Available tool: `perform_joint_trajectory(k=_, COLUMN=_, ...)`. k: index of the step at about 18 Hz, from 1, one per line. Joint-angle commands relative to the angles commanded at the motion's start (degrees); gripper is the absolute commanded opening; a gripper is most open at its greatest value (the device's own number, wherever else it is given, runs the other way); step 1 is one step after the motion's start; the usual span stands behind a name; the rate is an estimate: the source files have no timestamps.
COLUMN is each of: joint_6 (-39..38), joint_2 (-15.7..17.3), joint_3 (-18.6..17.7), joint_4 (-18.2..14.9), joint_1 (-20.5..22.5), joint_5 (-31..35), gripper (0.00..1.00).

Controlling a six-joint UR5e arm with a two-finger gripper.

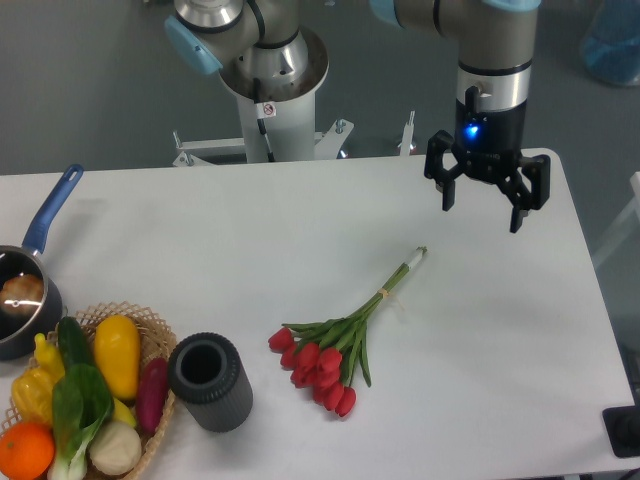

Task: Pick up the flowers from the table
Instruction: 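Move the open gripper toward the stems of the red tulip bouquet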

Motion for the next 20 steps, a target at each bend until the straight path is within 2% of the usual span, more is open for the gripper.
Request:
perform_joint_trajectory(k=7, joint_6=1.49, joint_2=0.0, joint_3=0.18, joint_4=0.0, joint_1=0.09, joint_5=-0.35, gripper=1.0)
perform_joint_trajectory(k=20, joint_6=0.88, joint_2=-0.35, joint_3=-0.97, joint_4=0.0, joint_1=0.0, joint_5=-5.98, gripper=1.0)
